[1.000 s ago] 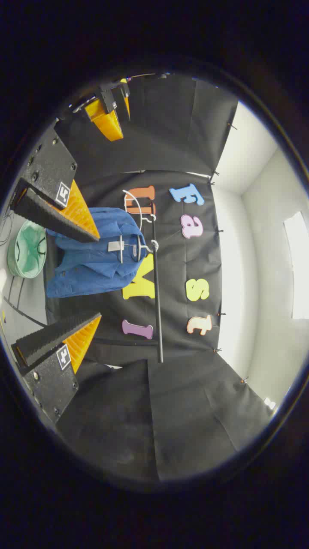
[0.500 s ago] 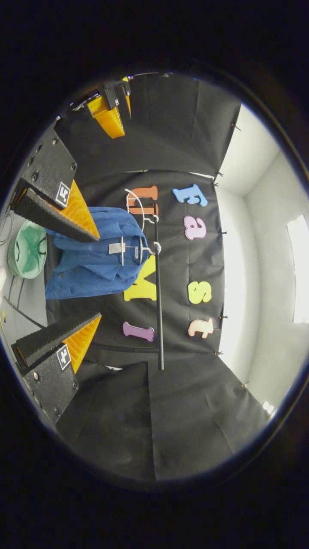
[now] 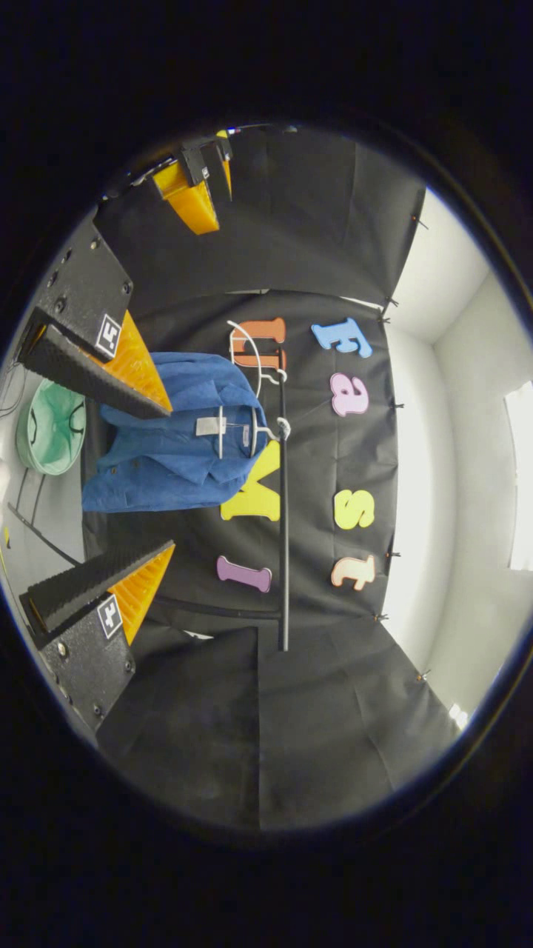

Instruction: Grasp the clothes on the hanger with both hands and then place them into the laundry hamper below.

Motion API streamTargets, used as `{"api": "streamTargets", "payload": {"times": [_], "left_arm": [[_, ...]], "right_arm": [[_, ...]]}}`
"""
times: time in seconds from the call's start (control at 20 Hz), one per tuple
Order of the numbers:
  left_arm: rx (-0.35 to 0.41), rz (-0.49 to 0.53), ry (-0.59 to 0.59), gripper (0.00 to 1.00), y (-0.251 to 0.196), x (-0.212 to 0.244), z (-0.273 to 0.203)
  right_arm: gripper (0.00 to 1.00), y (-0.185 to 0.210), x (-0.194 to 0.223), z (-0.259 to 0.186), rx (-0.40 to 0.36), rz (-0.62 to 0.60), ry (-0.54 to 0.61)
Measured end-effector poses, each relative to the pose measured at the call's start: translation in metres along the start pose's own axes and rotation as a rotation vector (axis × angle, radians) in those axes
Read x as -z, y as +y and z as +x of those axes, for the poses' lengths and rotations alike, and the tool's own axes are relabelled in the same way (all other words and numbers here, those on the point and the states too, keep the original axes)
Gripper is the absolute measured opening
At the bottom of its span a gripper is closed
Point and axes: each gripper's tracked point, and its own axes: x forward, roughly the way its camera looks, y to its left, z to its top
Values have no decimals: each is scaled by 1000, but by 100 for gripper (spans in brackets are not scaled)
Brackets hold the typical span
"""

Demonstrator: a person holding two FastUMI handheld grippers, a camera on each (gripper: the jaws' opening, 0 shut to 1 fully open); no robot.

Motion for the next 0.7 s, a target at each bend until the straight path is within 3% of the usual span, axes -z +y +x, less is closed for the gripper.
{"api": "streamTargets", "payload": {"times": [0.35,0.7], "left_arm": [[-16,-9,-40,98,-28,0,51],[-46,-7,-45,98,-56,15,139]], "right_arm": [[99,-10,15,62,-31,-10,16],[99,-27,26,178,-70,10,18]]}}
